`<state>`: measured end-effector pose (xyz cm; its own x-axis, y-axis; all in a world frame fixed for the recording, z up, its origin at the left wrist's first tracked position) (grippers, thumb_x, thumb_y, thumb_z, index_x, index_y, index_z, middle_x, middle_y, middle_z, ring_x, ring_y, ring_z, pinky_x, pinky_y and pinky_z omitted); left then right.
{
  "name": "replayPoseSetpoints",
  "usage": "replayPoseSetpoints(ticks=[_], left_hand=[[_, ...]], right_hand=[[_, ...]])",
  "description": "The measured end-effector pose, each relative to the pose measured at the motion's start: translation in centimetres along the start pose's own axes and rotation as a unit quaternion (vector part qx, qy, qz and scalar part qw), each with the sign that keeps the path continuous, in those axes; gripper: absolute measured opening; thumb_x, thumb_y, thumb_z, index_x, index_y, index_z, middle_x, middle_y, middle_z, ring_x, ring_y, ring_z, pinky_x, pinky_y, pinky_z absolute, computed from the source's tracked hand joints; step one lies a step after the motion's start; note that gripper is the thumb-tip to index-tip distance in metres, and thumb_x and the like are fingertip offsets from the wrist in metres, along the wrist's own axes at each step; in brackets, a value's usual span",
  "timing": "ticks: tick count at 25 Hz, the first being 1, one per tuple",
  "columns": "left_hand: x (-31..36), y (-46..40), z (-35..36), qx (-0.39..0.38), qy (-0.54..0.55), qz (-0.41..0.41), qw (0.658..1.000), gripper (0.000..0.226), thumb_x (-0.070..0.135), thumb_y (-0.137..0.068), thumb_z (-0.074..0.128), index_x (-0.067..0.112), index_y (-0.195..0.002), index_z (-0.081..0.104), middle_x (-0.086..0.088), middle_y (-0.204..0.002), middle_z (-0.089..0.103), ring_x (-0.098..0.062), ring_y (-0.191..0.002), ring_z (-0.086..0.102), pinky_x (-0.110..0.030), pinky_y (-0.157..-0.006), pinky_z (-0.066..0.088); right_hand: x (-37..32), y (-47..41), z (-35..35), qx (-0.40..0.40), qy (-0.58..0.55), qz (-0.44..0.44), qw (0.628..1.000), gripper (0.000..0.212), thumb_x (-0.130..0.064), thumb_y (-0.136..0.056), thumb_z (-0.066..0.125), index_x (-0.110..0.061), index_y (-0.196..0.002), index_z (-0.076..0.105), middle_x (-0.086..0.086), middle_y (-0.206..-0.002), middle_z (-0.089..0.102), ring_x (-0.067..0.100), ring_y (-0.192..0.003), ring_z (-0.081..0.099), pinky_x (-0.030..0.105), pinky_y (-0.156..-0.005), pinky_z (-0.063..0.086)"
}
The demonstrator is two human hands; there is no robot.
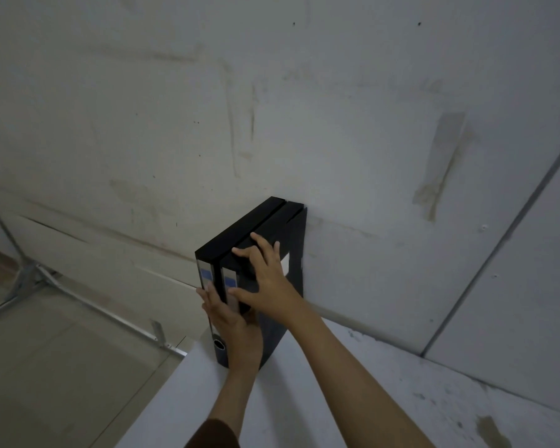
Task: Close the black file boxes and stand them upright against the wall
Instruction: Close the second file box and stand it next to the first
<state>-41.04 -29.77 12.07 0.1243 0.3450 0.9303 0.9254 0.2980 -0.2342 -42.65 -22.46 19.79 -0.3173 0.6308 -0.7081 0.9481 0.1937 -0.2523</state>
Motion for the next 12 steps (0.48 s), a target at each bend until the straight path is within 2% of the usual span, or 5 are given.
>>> replayPoseSetpoints(ticks=[2, 4, 7, 9, 12], left_hand=[[0.0, 0.0, -0.4, -0.007, 0.024, 0.015, 1.0, 0.078, 0.013, -0.089, 0.045, 0.018, -0.143, -0.01, -0.017, -0.157, -0.01, -0.033, -0.146, -0.002, -0.051, -0.119, 0.013], [0.5, 0.1, -1.1, -0.027, -0.024, 0.019, 0.999, 0.083, 0.01, -0.088, 0.052, 0.03, -0.137, -0.013, -0.014, -0.157, -0.01, -0.032, -0.146, 0.0, -0.046, -0.119, 0.014], [0.6, 0.0, -1.8, -0.046, 0.05, -0.015, 0.998, 0.091, 0.004, -0.081, 0.063, 0.016, -0.144, -0.002, -0.014, -0.157, 0.005, -0.03, -0.145, 0.013, -0.051, -0.115, 0.026], [1.4, 0.1, -2.6, -0.049, 0.075, -0.021, 0.996, 0.09, 0.004, -0.078, 0.067, 0.017, -0.144, 0.007, -0.012, -0.155, 0.014, -0.03, -0.143, 0.019, -0.055, -0.111, 0.031], [3.1, 0.5, -3.4, -0.049, 0.068, -0.021, 0.996, 0.089, 0.001, -0.074, 0.069, 0.017, -0.142, 0.014, -0.016, -0.153, 0.015, -0.033, -0.142, 0.018, -0.055, -0.113, 0.028]], right_hand=[[0.1, 0.3, 0.0, 0.008, 0.007, 0.005, 1.0, 0.061, -0.026, -0.083, 0.064, -0.031, -0.135, 0.033, -0.004, -0.157, -0.009, 0.03, -0.141, -0.021, 0.051, -0.111, 0.019], [-0.1, 0.9, 0.0, 0.015, 0.023, -0.001, 1.0, 0.066, -0.028, -0.083, 0.064, -0.036, -0.137, 0.028, -0.005, -0.155, -0.021, 0.031, -0.142, -0.018, 0.051, -0.109, 0.026], [-0.6, 2.5, -0.6, 0.016, -0.013, 0.015, 1.0, 0.088, -0.026, -0.081, 0.067, -0.049, -0.137, 0.004, -0.002, -0.148, -0.039, 0.019, -0.142, -0.004, 0.033, -0.104, 0.028], [-0.9, 4.1, -1.4, 0.013, -0.045, 0.04, 0.998, 0.095, -0.027, -0.081, 0.067, -0.05, -0.134, -0.008, 0.001, -0.146, -0.041, 0.009, -0.136, -0.002, 0.027, -0.102, 0.024], [-0.9, 6.5, -3.0, -0.018, -0.032, 0.069, 0.997, 0.095, -0.031, -0.082, 0.066, -0.048, -0.138, -0.009, 0.002, -0.148, -0.039, 0.018, -0.142, -0.004, 0.039, -0.112, 0.02]])
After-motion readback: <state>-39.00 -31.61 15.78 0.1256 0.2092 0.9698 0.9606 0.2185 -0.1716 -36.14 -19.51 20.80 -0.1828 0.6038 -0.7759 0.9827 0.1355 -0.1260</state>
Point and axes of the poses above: each hand's wrist, its own y-axis away from the middle knuckle, its own z-axis out of the palm, x = y × z, the point moved 2 cm from there along -y, towards the middle knuckle
